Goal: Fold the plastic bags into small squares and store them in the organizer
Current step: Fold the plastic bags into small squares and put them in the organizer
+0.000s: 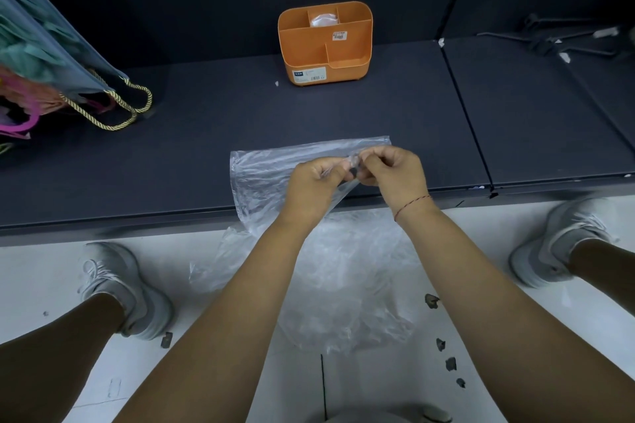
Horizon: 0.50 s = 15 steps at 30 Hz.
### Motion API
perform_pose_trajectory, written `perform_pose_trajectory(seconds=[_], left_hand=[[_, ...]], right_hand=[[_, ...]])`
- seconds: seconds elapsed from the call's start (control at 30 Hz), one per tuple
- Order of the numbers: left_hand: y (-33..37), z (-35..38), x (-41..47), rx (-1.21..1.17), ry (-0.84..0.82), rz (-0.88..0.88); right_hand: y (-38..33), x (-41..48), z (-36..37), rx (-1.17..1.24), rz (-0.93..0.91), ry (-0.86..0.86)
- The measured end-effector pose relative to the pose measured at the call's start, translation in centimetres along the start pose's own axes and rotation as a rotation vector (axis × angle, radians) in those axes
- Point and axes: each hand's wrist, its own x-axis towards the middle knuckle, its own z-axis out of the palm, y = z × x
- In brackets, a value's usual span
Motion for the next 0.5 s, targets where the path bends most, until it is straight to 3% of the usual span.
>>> perform_pose_trajectory(seconds=[0.2,0.37,0.5], left_hand=[[-0.26,0.46,-0.1,-0.052,-0.013,0.01],[-0.33,0.74,-0.19,-0.017,-0.02,0.001],[-0.49,0.49,-0.06,-0.033,0.041,-0.024]], right_hand=[[0.1,-0.37,-0.15,0.033,0.017,-0.112],[0.5,-0.19,0.09,-0.044,-0.035,-0.007],[0.39,0.04,-0.13,-0.074,-0.033,-0.017]])
